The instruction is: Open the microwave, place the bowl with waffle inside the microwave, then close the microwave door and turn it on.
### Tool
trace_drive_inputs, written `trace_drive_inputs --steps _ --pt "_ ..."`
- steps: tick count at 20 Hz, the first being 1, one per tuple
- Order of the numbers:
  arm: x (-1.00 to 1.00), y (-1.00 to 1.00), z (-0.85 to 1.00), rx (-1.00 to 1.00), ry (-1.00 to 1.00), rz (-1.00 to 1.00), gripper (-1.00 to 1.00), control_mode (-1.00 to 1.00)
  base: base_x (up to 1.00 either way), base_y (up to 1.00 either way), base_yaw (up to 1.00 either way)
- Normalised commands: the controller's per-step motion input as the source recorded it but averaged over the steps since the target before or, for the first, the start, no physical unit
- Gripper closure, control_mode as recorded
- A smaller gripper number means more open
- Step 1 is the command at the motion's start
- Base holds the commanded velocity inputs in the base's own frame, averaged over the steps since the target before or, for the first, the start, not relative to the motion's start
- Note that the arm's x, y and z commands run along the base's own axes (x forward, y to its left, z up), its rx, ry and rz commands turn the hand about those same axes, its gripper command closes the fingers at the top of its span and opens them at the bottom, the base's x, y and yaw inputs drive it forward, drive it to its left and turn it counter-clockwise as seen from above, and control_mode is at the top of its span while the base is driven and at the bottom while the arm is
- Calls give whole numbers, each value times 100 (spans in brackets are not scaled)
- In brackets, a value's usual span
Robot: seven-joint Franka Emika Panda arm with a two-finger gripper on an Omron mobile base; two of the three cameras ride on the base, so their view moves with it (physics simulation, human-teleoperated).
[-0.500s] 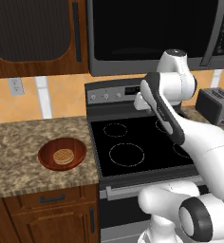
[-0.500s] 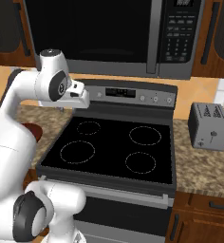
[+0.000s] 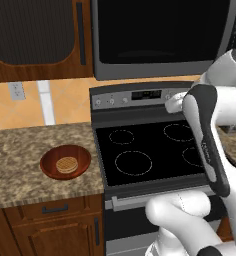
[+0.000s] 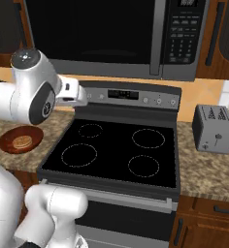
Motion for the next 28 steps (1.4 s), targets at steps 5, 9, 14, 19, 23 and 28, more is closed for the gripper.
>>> trace_drive_inputs --steps 5,9,14,19,23,28 --pt "2 -99 60 19 -52 17 -100 -100 0 0 0" --pt "35 -87 25 20 -6 -2 -100 -100 0 0 0" --pt "64 -45 25 7 7 -9 -100 -100 0 0 0" --pt "41 -52 26 -12 0 -2 -100 -100 0 0 0" --pt "52 -72 26 -12 0 -4 -100 -100 0 0 0" --pt "49 -41 37 -9 -12 -9 -100 -100 0 0 0"
